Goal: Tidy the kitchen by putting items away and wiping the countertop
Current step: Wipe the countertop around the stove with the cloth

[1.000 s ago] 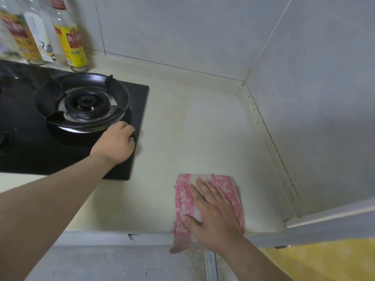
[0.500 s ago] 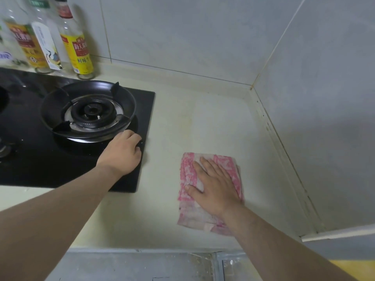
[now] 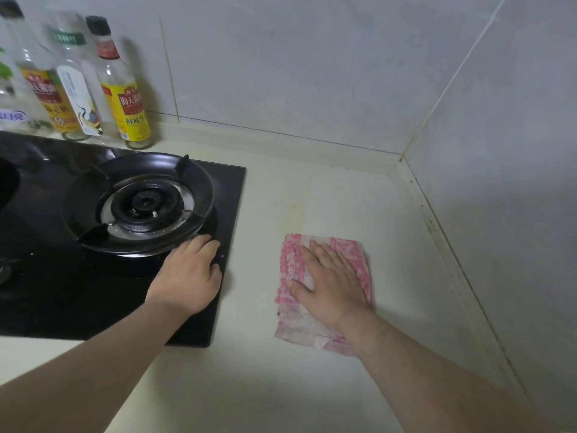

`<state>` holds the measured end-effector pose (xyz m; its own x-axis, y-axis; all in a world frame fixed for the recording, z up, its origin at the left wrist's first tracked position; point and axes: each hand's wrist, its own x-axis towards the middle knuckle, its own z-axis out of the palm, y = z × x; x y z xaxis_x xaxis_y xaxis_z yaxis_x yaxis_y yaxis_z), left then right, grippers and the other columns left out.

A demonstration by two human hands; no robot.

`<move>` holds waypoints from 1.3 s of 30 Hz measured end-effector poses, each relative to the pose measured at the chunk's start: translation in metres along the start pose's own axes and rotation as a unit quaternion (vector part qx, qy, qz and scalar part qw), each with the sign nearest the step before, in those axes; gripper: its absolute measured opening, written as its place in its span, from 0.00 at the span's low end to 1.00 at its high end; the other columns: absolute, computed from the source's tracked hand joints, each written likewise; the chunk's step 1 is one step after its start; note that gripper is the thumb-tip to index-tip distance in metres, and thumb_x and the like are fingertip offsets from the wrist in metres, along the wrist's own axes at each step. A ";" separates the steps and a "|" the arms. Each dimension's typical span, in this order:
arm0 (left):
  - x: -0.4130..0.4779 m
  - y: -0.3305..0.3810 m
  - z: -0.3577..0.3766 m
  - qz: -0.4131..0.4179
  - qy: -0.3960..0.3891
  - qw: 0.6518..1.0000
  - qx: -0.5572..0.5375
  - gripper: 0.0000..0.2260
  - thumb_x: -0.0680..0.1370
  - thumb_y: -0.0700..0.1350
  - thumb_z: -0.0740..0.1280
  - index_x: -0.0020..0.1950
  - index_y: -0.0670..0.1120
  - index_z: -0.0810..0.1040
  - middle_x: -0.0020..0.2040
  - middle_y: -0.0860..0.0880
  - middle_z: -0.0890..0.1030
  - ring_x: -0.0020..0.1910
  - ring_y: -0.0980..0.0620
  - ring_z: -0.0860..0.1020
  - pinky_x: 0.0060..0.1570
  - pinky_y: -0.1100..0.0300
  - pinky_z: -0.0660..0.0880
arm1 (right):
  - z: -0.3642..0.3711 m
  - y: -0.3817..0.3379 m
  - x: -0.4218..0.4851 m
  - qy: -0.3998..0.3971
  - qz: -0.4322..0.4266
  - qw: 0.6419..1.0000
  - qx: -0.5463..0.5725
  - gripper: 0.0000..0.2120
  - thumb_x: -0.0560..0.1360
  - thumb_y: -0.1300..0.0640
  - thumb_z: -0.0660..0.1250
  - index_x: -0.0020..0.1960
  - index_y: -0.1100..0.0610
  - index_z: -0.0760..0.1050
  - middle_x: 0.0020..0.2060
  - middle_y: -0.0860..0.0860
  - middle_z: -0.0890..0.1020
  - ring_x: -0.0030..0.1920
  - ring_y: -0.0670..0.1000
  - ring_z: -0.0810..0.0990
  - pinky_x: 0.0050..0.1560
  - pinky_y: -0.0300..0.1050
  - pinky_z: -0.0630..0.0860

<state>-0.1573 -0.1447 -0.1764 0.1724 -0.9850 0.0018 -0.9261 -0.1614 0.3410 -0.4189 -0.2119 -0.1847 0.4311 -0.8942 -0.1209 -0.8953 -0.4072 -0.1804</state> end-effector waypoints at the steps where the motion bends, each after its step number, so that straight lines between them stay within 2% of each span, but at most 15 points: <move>1: 0.001 0.000 0.000 -0.002 -0.003 1.000 -0.002 0.23 0.80 0.48 0.59 0.76 0.47 0.64 0.76 0.48 0.63 0.75 0.49 0.60 0.74 0.52 0.58 | -0.002 0.001 0.006 0.000 -0.001 1.000 0.002 0.40 0.73 0.28 0.45 0.80 0.44 0.47 0.80 0.44 0.48 0.80 0.47 0.44 0.79 0.49 0.42; 8: 0.002 0.001 -0.001 -0.011 -0.016 1.000 -0.006 0.24 0.80 0.48 0.59 0.76 0.48 0.65 0.76 0.49 0.63 0.75 0.50 0.60 0.74 0.55 0.57 | -0.010 0.004 0.057 0.000 -0.010 1.000 0.003 0.37 0.77 0.30 0.50 0.80 0.45 0.48 0.80 0.44 0.48 0.80 0.47 0.44 0.79 0.49 0.41; 15: 0.001 0.004 -0.006 -0.016 -0.029 0.999 -0.007 0.24 0.79 0.51 0.56 0.76 0.49 0.65 0.77 0.50 0.62 0.76 0.51 0.59 0.74 0.56 0.55 | -0.020 0.008 0.113 -0.001 -0.021 1.000 -0.012 0.36 0.77 0.30 0.49 0.80 0.45 0.48 0.80 0.44 0.48 0.79 0.46 0.45 0.79 0.48 0.42; 19: 0.001 0.005 -0.007 -0.019 -0.033 0.999 -0.002 0.24 0.80 0.49 0.59 0.76 0.50 0.64 0.77 0.51 0.61 0.76 0.52 0.57 0.74 0.58 0.51 | -0.023 0.008 0.136 -0.006 -0.026 0.999 -0.024 0.37 0.77 0.30 0.48 0.81 0.45 0.48 0.81 0.45 0.48 0.80 0.47 0.45 0.79 0.48 0.42; 22: 0.001 0.005 -0.008 -0.020 -0.036 0.999 0.003 0.26 0.78 0.53 0.52 0.76 0.49 0.64 0.77 0.50 0.62 0.76 0.51 0.58 0.72 0.61 0.48 | -0.024 0.008 0.146 -0.008 -0.027 0.999 -0.030 0.37 0.77 0.30 0.48 0.81 0.46 0.48 0.81 0.45 0.48 0.80 0.47 0.45 0.79 0.48 0.41; 27: 0.000 0.001 -0.005 -0.026 -0.042 0.999 0.013 0.30 0.74 0.56 0.47 0.74 0.49 0.68 0.75 0.48 0.66 0.74 0.48 0.63 0.73 0.57 0.56 | -0.029 0.007 0.166 -0.012 -0.037 0.999 -0.033 0.37 0.77 0.31 0.47 0.81 0.47 0.47 0.81 0.46 0.47 0.80 0.47 0.44 0.79 0.48 0.41; 37: 0.002 0.000 -0.004 -0.030 -0.049 0.998 0.032 0.27 0.75 0.54 0.51 0.71 0.48 0.70 0.73 0.47 0.69 0.72 0.47 0.65 0.71 0.56 0.59 | -0.035 0.004 0.212 -0.016 -0.051 0.997 -0.056 0.37 0.78 0.31 0.46 0.81 0.48 0.48 0.81 0.47 0.48 0.80 0.48 0.46 0.79 0.49 0.42; 39: 0.000 0.000 -0.003 -0.028 -0.052 0.998 0.035 0.28 0.75 0.55 0.49 0.73 0.48 0.68 0.74 0.47 0.67 0.74 0.48 0.63 0.73 0.55 0.57 | -0.035 0.003 0.209 -0.018 -0.053 0.997 -0.057 0.36 0.78 0.32 0.46 0.81 0.48 0.48 0.81 0.47 0.48 0.80 0.49 0.46 0.79 0.49 0.42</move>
<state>-0.1563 -0.1450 -0.1732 0.1924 -0.9747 -0.1141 -0.9380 -0.2169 0.2705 -0.3357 -0.4070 -0.1760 0.5259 -0.8385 -0.1428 -0.8505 -0.5195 -0.0819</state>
